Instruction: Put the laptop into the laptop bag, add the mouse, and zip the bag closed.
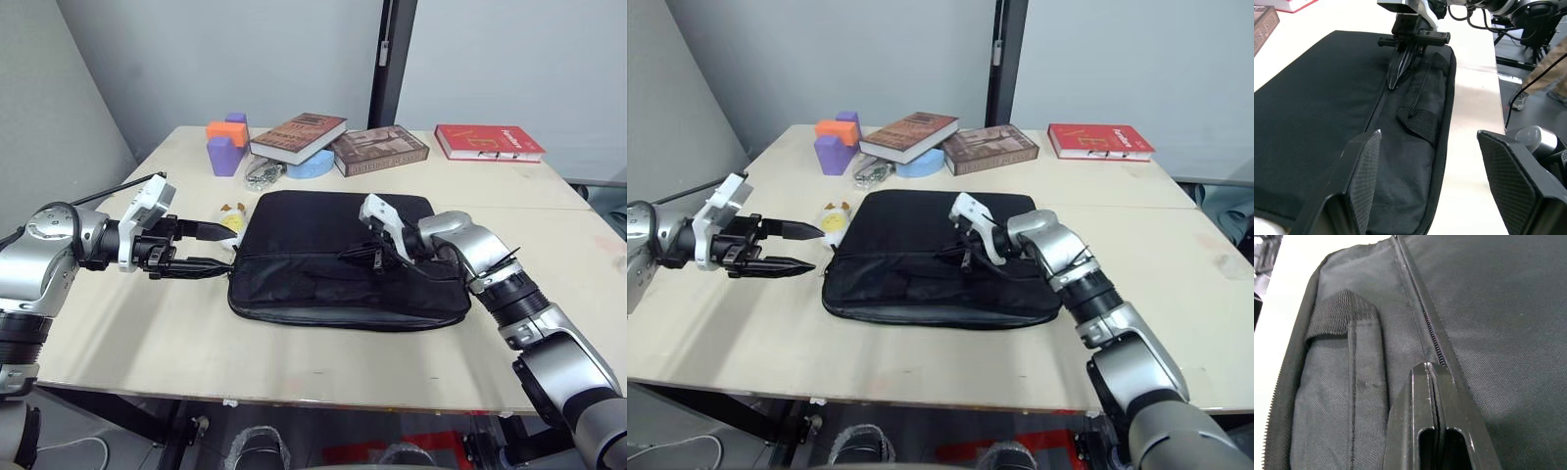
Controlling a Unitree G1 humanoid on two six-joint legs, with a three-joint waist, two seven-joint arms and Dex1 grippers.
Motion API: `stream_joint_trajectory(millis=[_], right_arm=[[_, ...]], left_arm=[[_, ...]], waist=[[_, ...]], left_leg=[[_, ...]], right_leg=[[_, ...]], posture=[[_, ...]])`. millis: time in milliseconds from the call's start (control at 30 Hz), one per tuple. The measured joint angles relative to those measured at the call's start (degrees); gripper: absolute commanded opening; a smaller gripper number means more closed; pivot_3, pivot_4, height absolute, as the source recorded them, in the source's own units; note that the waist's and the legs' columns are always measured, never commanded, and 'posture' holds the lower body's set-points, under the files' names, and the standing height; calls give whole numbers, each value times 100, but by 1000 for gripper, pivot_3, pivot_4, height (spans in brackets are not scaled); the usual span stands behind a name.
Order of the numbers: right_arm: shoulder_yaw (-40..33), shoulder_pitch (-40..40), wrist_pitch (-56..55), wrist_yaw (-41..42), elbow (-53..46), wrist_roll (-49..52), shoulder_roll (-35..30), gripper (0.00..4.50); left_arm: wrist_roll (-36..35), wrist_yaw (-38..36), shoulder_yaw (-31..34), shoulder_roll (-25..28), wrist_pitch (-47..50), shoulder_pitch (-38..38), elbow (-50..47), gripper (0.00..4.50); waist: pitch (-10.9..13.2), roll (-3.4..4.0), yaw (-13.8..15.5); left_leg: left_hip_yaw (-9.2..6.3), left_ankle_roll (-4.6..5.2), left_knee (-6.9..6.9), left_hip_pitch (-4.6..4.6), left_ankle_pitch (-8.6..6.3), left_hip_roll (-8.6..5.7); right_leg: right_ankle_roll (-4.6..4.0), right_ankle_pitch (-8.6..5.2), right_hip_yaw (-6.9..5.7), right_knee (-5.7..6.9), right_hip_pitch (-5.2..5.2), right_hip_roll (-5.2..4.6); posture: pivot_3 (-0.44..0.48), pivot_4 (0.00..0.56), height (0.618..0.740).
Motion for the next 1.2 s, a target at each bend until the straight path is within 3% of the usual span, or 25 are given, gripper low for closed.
stream_joint_trajectory(millis=[233,433,733,933,1200], right_arm=[[12,-13,-2,2,62,-106,60,37],[16,-50,-4,49,135,-169,138,37],[9,-84,-3,114,181,-194,154,37],[-12,-33,14,83,78,-195,153,37],[-50,147,268,-69,-436,-196,89,37]], left_arm=[[564,602,-13,-236,-83,-67,750,3287],[763,2492,272,-1121,614,-1131,2540,3287],[918,3985,660,-1775,1276,-2072,4259,3287],[1417,4297,558,-2059,943,-2366,5261,3287],[1655,4183,511,-2374,719,-2674,5824,3287]], waist=[[-32,5,-6],[-56,-12,-18],[-57,-14,-9],[-57,-15,-3],[-55,-17,15]], left_leg=[[-1,0,0,23,-2,1],[-2,-2,4,22,-1,0],[-3,-7,-15,20,1,0],[-3,-12,-30,19,3,-1],[-3,-35,-63,19,15,-2]], right_leg=[[1,-1,1,2,22,0],[0,0,1,1,25,0],[1,-1,-5,-16,25,1],[2,0,-9,-37,28,1],[4,1,-16,-77,35,1]], posture=[[0,150,740],[0,150,740],[0,150,740],[0,150,740],[0,150,740]])
